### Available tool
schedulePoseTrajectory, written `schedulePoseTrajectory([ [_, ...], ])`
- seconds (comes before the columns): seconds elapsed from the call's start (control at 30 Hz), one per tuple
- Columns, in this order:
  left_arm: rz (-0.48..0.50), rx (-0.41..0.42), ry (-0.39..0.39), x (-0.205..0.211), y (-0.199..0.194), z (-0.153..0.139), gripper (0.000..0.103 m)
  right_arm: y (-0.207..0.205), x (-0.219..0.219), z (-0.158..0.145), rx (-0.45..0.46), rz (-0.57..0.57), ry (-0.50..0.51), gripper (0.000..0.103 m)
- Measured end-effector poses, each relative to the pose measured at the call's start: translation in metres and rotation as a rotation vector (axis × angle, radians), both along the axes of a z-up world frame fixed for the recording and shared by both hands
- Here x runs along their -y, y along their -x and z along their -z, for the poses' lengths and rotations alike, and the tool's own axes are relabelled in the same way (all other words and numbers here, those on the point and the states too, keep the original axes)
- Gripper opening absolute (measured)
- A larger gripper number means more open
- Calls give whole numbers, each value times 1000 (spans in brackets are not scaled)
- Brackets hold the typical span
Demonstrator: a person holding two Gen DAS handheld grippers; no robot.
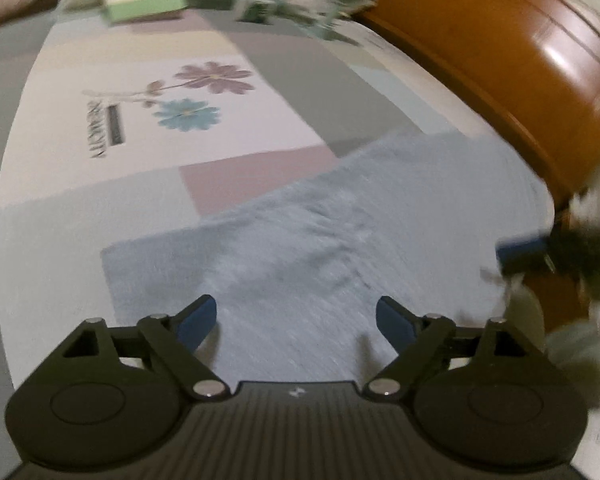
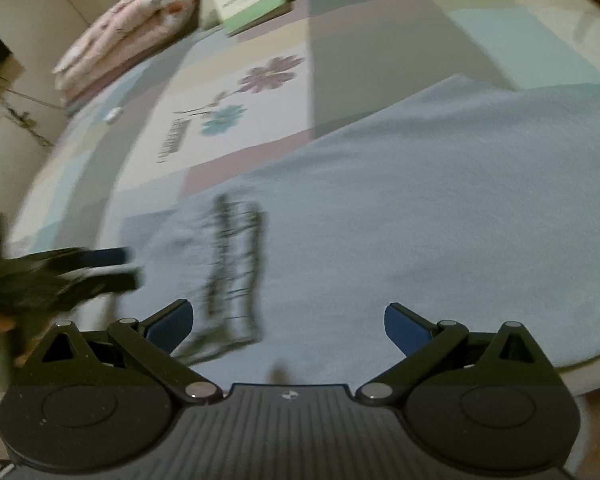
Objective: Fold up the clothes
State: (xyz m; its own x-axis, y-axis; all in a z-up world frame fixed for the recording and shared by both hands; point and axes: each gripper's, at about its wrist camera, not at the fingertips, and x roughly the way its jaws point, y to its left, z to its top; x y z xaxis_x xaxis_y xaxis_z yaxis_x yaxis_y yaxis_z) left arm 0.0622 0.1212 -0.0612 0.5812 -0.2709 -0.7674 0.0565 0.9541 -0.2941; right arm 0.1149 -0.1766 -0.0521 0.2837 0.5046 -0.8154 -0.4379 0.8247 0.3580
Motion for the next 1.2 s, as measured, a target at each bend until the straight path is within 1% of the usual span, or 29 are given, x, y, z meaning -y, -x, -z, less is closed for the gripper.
schedulePoseTrajectory([
  [0.17, 27, -37, -73, 23, 9, 28, 91, -11, 20, 19, 83, 41, 159, 103],
  [0.2, 33, -12, -89, 27, 13, 28, 92, -13, 24, 22, 100, 49, 190, 103],
  [0.23, 36, -20, -105, 30, 13, 26, 92, -15, 27, 27, 109, 56, 220, 103],
  [0.27, 30, -20, -120, 33, 12, 23, 92, -16, 31, 36, 95, 56, 241, 103],
  [0.3, 24, -20, -135, 36, 10, 20, 92, -14, 33, 41, 98, 45, 248, 103],
  [0.43, 1, 88, -139, 48, -4, -3, 93, -1, 34, 48, 192, -40, 261, 103],
  [0.53, -5, 169, -152, 64, -19, -14, 96, 2, 40, 47, 205, -51, 232, 103],
  [0.57, 13, 187, -157, 72, -25, -15, 96, 3, 44, 46, 206, -48, 216, 103],
  [0.67, 80, 211, -153, 94, -34, -17, 96, -5, 76, 30, 178, 25, 98, 103],
  [0.7, 100, 208, -142, 101, -37, -15, 96, -8, 87, 26, 171, 53, 65, 103],
  [0.77, 133, 195, -120, 113, -43, -12, 97, -20, 113, 24, 172, 139, 32, 103],
  [0.9, 155, 168, -85, 135, -52, -7, 97, -44, 166, 20, 174, 311, -33, 103],
  [0.93, 158, 159, -80, 138, -55, -6, 97, -50, 179, 21, 167, 352, -45, 103],
  [0.97, 162, 149, -74, 142, -58, -5, 97, -55, 190, 27, 141, 384, -54, 103],
  [1.03, 168, 125, -74, 150, -65, -2, 97, -58, 211, 35, 106, 406, -134, 103],
  [1.1, 183, 104, -98, 160, -71, -1, 97, -54, 229, 27, 111, 434, -204, 103],
  [1.13, 191, 100, -107, 165, -73, -1, 97, -51, 238, 23, 120, 451, -236, 103],
  [1.2, 208, 89, -118, 174, -79, -1, 97, -42, 258, 13, 177, 502, -279, 103],
])
